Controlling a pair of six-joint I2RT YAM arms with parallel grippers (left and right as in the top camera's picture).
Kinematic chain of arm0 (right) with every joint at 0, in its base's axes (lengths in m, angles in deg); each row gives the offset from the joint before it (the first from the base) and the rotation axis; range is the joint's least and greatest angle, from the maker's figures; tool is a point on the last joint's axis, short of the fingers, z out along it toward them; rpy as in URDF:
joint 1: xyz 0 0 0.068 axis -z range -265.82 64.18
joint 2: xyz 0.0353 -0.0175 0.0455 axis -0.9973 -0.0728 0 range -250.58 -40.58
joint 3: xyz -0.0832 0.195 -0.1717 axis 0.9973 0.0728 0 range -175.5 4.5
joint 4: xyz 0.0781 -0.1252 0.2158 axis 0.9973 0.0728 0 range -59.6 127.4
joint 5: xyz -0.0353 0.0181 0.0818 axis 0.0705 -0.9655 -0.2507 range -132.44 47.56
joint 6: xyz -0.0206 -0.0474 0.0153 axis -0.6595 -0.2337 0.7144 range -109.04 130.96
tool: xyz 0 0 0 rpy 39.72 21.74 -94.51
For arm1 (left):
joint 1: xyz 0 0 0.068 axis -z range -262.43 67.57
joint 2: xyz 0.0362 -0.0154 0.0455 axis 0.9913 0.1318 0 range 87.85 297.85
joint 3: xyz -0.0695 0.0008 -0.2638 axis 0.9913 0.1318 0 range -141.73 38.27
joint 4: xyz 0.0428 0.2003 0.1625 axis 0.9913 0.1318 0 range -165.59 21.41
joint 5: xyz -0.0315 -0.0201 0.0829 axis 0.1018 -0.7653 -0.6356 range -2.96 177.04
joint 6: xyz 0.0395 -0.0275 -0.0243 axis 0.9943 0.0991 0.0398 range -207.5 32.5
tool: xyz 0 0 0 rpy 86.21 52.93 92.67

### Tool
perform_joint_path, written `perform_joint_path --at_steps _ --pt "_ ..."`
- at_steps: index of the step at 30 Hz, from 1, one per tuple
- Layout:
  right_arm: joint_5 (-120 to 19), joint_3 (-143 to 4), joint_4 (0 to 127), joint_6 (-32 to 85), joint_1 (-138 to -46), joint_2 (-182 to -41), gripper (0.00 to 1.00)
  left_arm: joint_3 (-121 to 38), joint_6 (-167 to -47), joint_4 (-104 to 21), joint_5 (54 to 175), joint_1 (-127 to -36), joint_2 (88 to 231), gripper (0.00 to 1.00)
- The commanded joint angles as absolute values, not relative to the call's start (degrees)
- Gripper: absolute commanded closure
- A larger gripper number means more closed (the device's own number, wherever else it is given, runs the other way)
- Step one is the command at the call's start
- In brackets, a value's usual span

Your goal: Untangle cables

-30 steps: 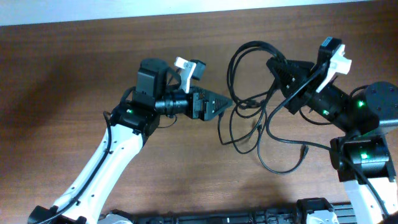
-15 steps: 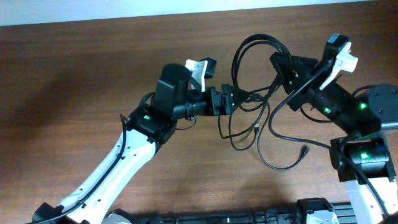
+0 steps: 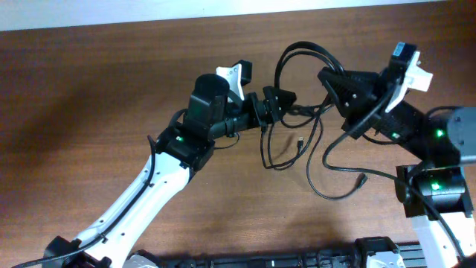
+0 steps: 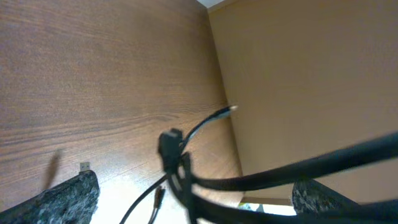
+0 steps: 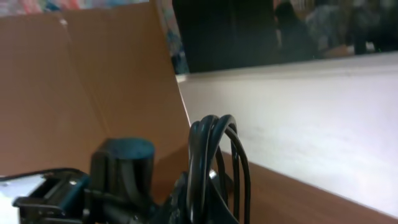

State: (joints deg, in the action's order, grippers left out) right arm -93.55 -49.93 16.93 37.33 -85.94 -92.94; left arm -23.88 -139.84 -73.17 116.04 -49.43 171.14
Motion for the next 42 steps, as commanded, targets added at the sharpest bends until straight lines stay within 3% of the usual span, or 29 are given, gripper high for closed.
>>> perform_joint_path --at_steps 1,11,18,27,31,42 --pt "-94.71 -51.05 12.51 41.77 -85.79 -92.59 0.96 -24.51 -140.78 -72.93 114.99 -48.91 171.53 0.01" --pt "-95.45 -51.05 2.26 54.84 -85.79 -92.59 0.96 -24.51 -138.42 -67.95 109.81 -52.62 171.53 0.01" --pt "-96.81 -51.05 2.28 54.75 -85.79 -92.61 0.96 -24.51 -138.4 -77.33 120.08 -52.82 171.53 0.01" --pt "-91.45 -51.03 2.52 48.85 -85.7 -93.09 0.96 -24.51 -136.71 -69.79 121.13 -56.25 171.51 0.01" --pt "-87.65 -51.03 2.81 45.5 -85.68 -93.09 0.96 -24.51 -137.63 -69.46 127.16 -60.41 171.44 0.01" --pt "-85.22 -51.03 5.3 45.48 -85.7 -93.72 0.96 -24.51 -140.89 -85.09 138.81 -60.75 171.46 0.01"
